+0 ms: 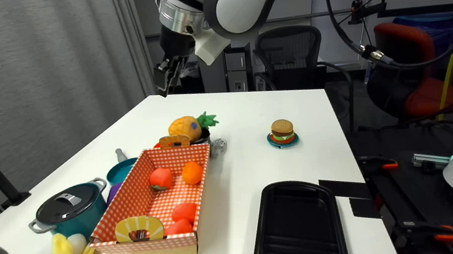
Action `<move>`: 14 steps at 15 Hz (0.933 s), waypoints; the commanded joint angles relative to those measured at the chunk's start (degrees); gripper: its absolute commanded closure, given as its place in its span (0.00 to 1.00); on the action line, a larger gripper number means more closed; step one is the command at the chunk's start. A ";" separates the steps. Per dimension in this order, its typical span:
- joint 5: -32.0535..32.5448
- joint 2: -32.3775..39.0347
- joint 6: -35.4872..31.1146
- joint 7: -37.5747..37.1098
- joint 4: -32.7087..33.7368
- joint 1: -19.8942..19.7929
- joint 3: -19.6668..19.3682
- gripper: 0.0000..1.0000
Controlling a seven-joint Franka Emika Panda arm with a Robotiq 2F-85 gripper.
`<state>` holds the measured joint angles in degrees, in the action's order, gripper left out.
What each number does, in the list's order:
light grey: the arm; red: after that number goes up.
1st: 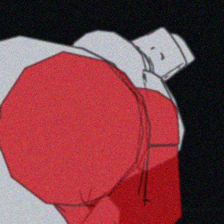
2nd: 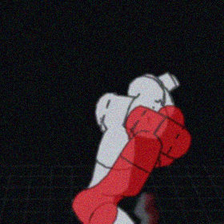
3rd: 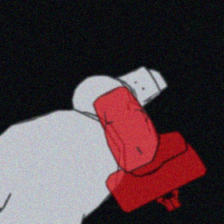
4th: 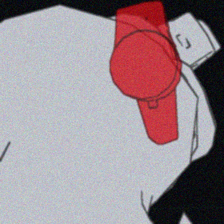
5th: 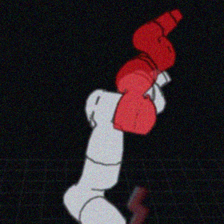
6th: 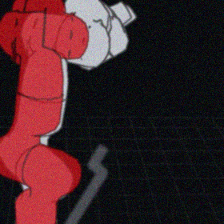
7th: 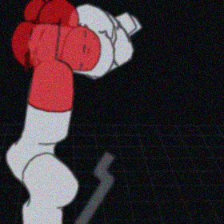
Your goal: Put the pineapple plushy in the black pot and then pull the box forward
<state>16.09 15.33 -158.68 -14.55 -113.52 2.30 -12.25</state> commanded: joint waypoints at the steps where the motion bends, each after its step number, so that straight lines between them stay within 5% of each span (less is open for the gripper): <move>1: -0.98 0.61 0.54 2.79 1.45 -1.42 1.27 0.09; 3: -0.63 0.36 0.69 3.08 1.17 -1.28 1.14 0.00; 14: 6.79 -2.59 6.40 2.22 -1.63 3.92 3.22 0.00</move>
<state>19.21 14.91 -155.42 -11.74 -113.87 4.38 -9.87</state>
